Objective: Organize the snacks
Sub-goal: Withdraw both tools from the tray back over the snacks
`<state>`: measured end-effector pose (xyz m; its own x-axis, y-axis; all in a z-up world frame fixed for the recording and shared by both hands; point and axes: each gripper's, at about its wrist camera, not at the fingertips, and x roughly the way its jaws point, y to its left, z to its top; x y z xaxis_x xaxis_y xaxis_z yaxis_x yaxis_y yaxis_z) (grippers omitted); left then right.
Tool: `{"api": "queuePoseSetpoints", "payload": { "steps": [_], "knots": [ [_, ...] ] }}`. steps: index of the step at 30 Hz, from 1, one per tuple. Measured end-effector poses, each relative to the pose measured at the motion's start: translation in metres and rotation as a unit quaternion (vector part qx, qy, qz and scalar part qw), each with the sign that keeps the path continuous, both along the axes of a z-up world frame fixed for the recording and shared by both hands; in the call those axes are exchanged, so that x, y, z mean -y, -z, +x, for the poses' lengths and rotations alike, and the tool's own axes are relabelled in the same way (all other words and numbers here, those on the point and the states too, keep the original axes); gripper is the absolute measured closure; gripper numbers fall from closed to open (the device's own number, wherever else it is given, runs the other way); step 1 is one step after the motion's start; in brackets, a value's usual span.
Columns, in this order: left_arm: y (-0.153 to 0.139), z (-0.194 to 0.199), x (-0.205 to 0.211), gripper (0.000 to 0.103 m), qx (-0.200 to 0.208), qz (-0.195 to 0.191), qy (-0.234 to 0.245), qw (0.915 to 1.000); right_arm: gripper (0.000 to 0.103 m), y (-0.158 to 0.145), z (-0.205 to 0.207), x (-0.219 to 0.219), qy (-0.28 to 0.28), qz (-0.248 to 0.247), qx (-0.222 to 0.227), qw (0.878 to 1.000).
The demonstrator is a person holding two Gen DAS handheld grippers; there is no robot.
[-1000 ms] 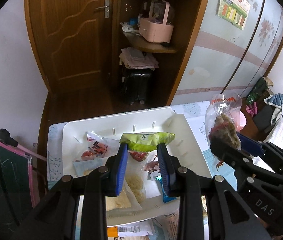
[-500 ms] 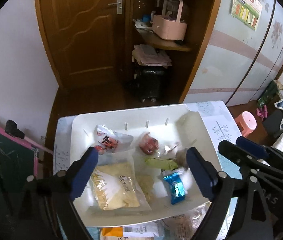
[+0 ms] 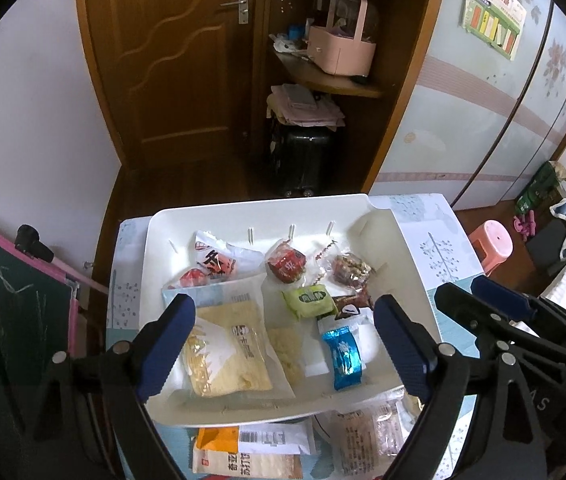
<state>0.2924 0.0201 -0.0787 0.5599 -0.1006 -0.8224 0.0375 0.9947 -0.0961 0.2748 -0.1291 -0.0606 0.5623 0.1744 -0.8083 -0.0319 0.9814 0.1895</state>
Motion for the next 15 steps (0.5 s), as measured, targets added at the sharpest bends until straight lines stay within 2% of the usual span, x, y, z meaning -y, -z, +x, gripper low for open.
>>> {"api": "queuePoseSetpoints", "payload": {
  "steps": [15],
  "knots": [
    [-0.036,-0.058,0.008,0.013,0.031,0.006,-0.005,0.9995,0.054,-0.032,-0.048,0.004,-0.009,-0.003,0.027,1.000]
  ]
}}
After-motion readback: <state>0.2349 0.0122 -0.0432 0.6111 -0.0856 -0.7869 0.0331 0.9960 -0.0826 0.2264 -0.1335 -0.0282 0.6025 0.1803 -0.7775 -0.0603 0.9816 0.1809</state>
